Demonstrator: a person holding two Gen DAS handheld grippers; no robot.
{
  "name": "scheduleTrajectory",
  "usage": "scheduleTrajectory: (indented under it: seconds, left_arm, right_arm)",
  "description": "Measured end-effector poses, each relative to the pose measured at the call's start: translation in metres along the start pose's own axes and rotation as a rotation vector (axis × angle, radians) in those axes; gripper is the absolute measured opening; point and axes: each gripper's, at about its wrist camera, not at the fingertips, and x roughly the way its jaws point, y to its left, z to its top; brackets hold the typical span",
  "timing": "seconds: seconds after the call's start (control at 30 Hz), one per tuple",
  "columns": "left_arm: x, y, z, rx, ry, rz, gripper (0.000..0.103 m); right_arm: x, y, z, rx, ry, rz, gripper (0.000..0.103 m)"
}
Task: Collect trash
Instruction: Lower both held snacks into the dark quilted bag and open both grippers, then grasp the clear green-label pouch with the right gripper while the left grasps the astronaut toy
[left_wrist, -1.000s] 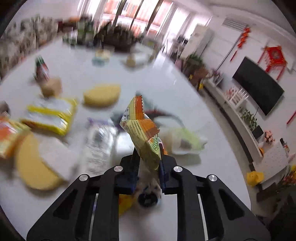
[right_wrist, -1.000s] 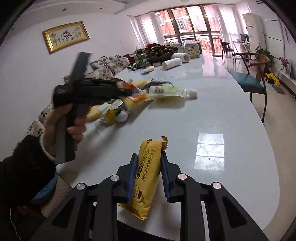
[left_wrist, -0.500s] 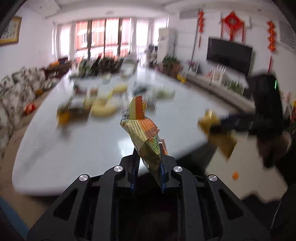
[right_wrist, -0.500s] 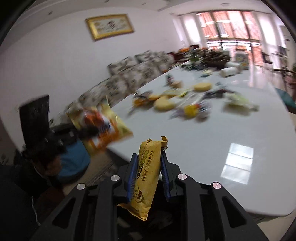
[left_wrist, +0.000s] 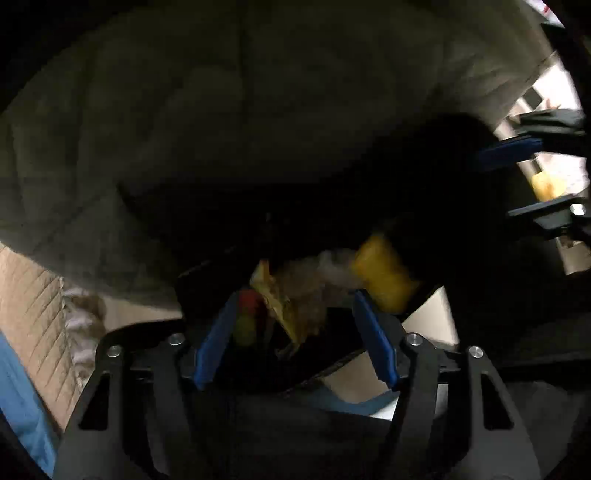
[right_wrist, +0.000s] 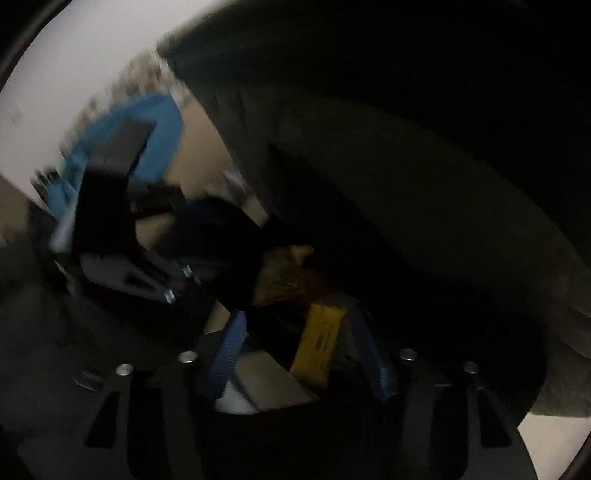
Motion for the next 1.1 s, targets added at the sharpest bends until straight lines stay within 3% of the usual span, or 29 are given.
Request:
scheduleTrajectory:
  seconds: [0.07, 0.2, 0.3, 0.37, 0.43, 0.57, 0.77, 0.93, 1.03, 1.1]
  left_arm:
    - [-0.012, -0.001, -0.001, 0.015, -0.027, -0.018, 0.063]
    - [-0.074, -0.004, 0.006, 0.039, -0.164, -0.088, 0.066]
    - [-0.130, -0.011, 0.013, 0.049, -0.311, -0.117, 0.076]
    - [-0.161, -0.017, 0.031, 0.055, -0.407, -0.116, 0.078]
    - [-0.181, -0.020, 0.046, 0.046, -0.473, -0.128, 0.080]
    - [-0.196, -0.017, 0.070, -0.018, -0.514, -0.163, 0.080]
    - [-0.186, -0.015, 0.107, -0.109, -0.514, -0.190, 0.080]
    - [-0.181, -0.022, 0.143, -0.102, -0.496, -0.175, 0.080]
    - [-0.175, -0.025, 0.165, -0.087, -0.496, -0.155, 0.080]
    - [-0.172, -0.023, 0.182, -0.093, -0.507, -0.151, 0.080]
  right_arm:
    - [-0.025, 0.006, -0.001, -0.012, -0.053, 0.035, 0.055]
    - [-0.131, 0.010, 0.010, -0.064, -0.300, 0.020, 0.058]
    - [-0.204, -0.022, 0.040, -0.105, -0.453, -0.164, 0.072]
    - [-0.223, -0.059, 0.067, -0.146, -0.468, -0.344, 0.078]
    - [-0.225, -0.106, 0.092, -0.163, -0.419, -0.469, 0.078]
    - [-0.202, -0.195, 0.145, -0.193, -0.285, -0.560, 0.072]
    - [-0.177, -0.254, 0.170, -0.219, -0.218, -0.565, 0.070]
    - [-0.172, -0.284, 0.191, -0.079, -0.260, -0.433, 0.044]
    - [-0.178, -0.276, 0.181, -0.010, -0.304, -0.367, 0.038]
    - [-0.192, -0.270, 0.162, 0.073, -0.362, -0.268, 0.035]
